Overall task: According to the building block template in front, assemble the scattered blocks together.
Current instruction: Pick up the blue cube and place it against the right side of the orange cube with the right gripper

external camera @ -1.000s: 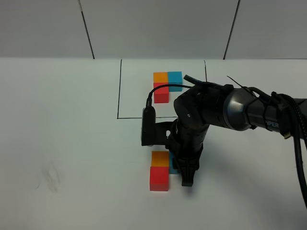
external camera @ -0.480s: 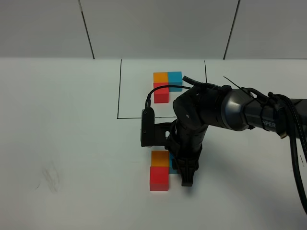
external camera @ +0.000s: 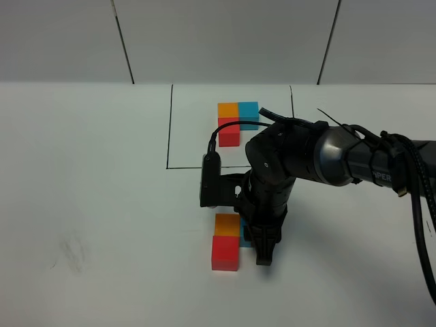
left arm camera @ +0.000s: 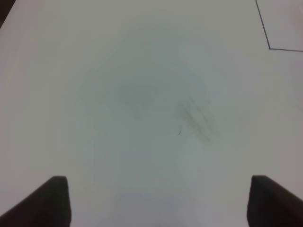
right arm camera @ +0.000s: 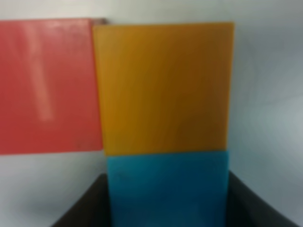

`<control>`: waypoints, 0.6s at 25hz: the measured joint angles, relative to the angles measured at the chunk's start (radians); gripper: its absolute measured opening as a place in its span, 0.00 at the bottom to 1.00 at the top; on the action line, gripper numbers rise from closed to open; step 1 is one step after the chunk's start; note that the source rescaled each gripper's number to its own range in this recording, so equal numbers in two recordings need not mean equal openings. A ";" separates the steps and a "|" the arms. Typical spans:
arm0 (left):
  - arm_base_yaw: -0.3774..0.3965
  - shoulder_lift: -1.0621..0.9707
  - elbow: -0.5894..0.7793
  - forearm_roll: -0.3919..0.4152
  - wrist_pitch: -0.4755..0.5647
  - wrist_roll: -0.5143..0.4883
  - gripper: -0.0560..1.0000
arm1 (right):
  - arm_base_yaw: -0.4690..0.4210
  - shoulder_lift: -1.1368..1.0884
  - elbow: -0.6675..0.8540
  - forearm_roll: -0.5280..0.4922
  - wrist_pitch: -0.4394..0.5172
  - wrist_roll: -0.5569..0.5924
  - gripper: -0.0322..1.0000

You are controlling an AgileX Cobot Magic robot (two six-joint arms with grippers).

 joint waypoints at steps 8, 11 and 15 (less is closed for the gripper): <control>0.000 0.000 0.000 0.000 0.000 0.000 0.68 | 0.000 -0.034 0.000 -0.030 0.046 0.090 0.95; 0.000 0.000 0.000 0.000 0.000 0.000 0.68 | 0.000 -0.087 0.000 -0.069 0.125 0.135 0.99; 0.000 0.000 0.000 0.000 0.000 0.000 0.68 | -0.035 -0.209 0.013 -0.125 0.219 0.254 1.00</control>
